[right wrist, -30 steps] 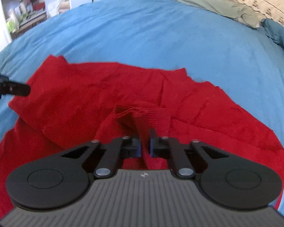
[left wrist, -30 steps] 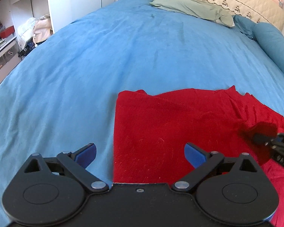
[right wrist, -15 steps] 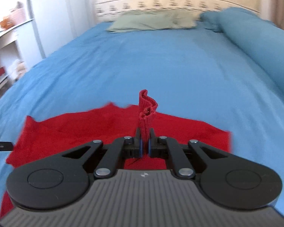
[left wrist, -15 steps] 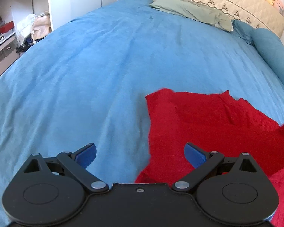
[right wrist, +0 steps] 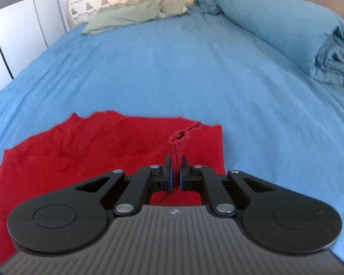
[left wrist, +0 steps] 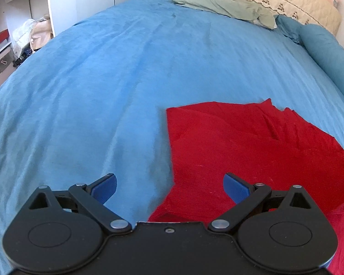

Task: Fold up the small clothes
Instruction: 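Grasp the sweater side edge with the right gripper, fold inward, release, then move both grippers to the ribbed hem of the folded sweater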

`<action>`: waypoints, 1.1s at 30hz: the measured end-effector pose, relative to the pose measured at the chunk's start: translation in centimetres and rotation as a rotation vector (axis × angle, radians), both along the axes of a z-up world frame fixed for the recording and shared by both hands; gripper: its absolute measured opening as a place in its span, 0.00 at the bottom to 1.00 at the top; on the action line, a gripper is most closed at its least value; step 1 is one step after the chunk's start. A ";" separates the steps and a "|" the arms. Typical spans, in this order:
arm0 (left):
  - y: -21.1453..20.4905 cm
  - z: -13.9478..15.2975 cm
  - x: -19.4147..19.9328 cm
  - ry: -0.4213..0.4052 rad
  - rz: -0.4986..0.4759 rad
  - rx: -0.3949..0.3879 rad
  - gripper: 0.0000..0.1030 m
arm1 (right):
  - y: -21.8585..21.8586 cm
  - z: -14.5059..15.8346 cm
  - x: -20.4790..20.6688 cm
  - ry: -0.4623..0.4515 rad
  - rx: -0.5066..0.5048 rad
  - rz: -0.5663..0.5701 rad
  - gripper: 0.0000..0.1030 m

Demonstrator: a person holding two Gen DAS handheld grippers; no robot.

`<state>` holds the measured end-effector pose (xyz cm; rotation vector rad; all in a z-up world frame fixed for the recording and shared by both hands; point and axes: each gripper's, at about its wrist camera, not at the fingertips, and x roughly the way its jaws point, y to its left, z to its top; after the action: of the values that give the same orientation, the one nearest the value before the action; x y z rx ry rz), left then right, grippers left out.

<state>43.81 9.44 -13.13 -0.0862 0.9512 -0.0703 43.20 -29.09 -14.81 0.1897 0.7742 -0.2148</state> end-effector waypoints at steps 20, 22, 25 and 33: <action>-7.9 -2.6 2.8 -0.023 -0.230 0.044 0.98 | 4.5 -2.6 -1.1 0.020 -0.151 0.202 0.95; -7.5 -4.3 3.5 0.022 -0.209 0.046 0.98 | 4.4 -3.9 -0.8 0.052 -0.139 0.195 0.95; -7.0 -5.2 3.5 0.003 -0.225 0.031 1.00 | 3.5 -5.2 -1.1 0.047 -0.092 0.177 0.97; -6.6 -4.3 0.6 0.037 -0.231 0.067 1.00 | 2.3 -3.8 -2.4 0.067 -0.059 0.212 0.97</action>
<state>44.39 2.83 -17.45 0.0850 0.9968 -0.2505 40.84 -26.77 -18.60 0.0441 0.8475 -0.0437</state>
